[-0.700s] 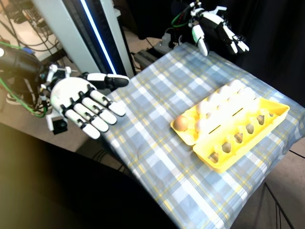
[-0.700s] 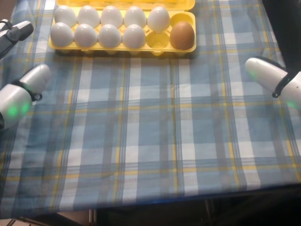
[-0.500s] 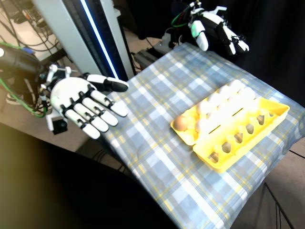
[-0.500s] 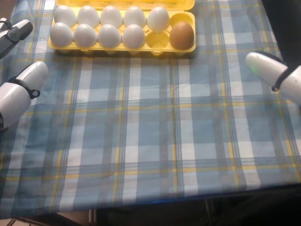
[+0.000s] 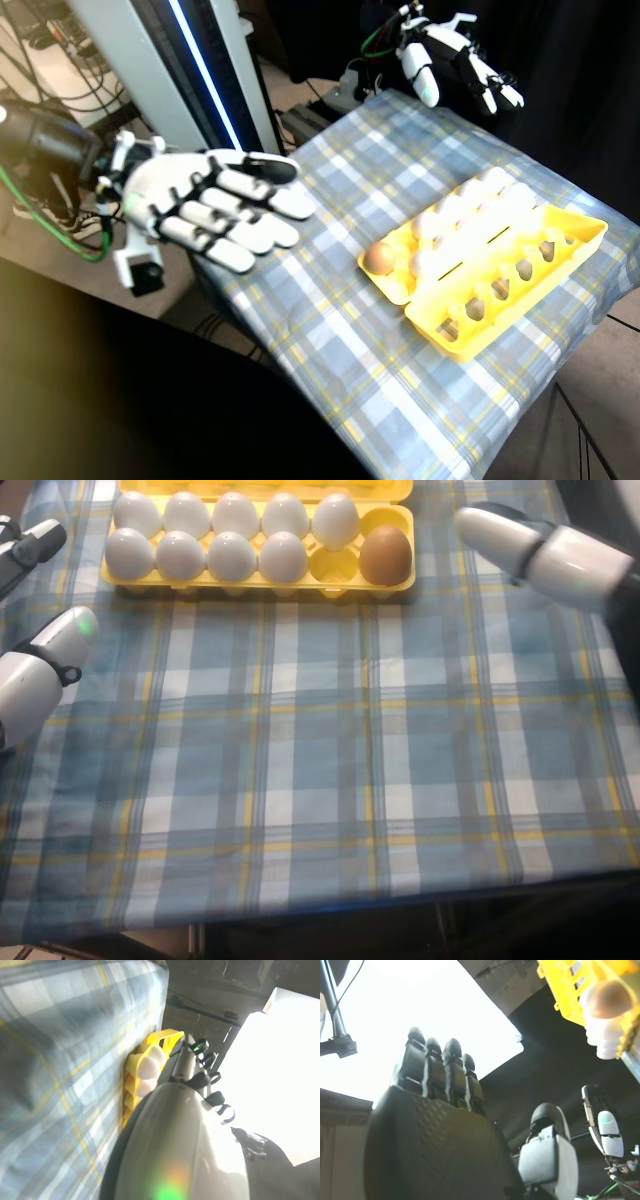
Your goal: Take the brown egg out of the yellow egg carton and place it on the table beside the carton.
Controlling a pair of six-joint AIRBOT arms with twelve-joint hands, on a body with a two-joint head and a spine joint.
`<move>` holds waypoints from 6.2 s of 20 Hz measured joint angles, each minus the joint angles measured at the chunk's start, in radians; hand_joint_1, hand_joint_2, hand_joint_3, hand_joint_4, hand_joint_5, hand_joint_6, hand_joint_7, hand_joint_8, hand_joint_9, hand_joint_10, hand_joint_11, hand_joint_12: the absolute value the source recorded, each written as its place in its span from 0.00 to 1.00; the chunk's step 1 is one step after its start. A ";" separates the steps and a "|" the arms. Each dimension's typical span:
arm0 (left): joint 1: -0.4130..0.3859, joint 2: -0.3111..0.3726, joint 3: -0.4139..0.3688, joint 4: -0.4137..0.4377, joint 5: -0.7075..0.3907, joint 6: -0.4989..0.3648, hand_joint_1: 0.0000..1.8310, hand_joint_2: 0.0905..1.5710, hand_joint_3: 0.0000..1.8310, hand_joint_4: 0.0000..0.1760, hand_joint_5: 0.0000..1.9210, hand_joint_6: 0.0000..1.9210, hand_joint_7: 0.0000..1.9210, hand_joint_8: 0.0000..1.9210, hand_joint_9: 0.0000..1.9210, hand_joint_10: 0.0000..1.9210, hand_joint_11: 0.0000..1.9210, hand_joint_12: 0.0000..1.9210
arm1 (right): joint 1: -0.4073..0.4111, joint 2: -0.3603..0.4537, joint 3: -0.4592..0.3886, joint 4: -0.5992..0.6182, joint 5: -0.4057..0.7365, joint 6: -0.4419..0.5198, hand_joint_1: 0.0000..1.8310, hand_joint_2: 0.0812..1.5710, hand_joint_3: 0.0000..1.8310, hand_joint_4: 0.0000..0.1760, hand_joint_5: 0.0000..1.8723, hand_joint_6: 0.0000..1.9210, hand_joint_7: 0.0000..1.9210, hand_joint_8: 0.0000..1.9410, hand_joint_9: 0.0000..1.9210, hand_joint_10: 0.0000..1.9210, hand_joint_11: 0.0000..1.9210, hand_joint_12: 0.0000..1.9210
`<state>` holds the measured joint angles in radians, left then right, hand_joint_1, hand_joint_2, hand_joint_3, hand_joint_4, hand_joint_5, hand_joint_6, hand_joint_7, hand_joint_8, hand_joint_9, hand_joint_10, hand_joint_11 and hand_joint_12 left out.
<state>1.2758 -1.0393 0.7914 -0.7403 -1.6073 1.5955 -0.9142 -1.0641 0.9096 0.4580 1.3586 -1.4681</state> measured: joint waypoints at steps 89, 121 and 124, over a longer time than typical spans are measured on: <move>0.011 -0.007 0.010 -0.006 0.005 -0.030 0.26 0.82 0.00 0.43 0.22 0.00 0.06 0.00 0.00 0.00 0.00 0.00 | 0.130 -0.190 0.297 -0.130 -0.522 0.129 0.54 0.71 0.00 1.00 0.48 0.57 0.49 0.00 0.34 0.00 0.13 0.05; 0.013 -0.004 0.010 0.000 0.021 -0.034 0.26 0.82 0.00 0.37 0.22 0.00 0.06 0.00 0.00 0.00 0.00 0.00 | 0.162 -0.161 0.251 -0.124 -0.504 0.094 0.36 0.71 0.00 0.00 0.43 0.00 0.45 0.00 0.35 0.00 0.08 0.34; 0.013 -0.003 0.010 0.003 0.031 -0.034 0.27 0.82 0.00 0.35 0.22 0.00 0.06 0.00 0.00 0.00 0.00 0.00 | 0.162 -0.161 0.262 -0.108 -0.536 0.094 0.40 0.70 0.00 0.00 0.43 0.00 0.45 0.00 0.37 0.00 0.03 0.45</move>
<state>1.2888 -1.0424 0.8017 -0.7372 -1.5764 1.5612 -0.7525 -1.2251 1.1721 0.3496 0.8223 -1.3739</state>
